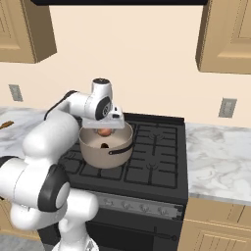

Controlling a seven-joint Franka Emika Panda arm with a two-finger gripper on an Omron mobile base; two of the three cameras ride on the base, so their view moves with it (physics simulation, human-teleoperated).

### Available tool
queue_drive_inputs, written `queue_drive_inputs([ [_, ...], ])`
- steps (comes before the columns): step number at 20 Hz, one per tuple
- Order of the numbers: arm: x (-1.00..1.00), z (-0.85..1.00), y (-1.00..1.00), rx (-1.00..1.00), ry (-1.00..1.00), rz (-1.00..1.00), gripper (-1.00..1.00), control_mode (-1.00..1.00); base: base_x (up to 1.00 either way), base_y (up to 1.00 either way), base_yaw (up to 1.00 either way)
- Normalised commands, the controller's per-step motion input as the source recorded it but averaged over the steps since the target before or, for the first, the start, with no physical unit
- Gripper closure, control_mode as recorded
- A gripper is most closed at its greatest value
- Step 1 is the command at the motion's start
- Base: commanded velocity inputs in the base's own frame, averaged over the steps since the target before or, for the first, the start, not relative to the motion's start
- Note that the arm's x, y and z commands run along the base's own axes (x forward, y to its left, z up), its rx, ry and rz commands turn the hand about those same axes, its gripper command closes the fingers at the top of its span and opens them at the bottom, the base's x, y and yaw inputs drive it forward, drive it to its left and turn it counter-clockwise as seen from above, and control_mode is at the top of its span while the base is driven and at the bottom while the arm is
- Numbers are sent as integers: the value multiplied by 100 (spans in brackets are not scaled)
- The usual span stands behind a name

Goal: Put the sweet potato and onion in the pot. Retrieve the spatula and lightly stir the vegetables in the pot.

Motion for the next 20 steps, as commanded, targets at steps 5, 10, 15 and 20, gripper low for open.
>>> queue_drive_inputs([
  [5, 27, -27, 2, 0, 0, 0, 100, -100, 0, 0, 0],
  [10, 44, -29, 2, 0, 0, 0, 100, -100, 0, 0, 0],
  [15, 33, -7, 0, 0, 0, 0, 100, -100, 0, 0, 0],
  [20, 18, -16, 0, 0, 0, 0, 100, -100, 0, 0, 0],
])
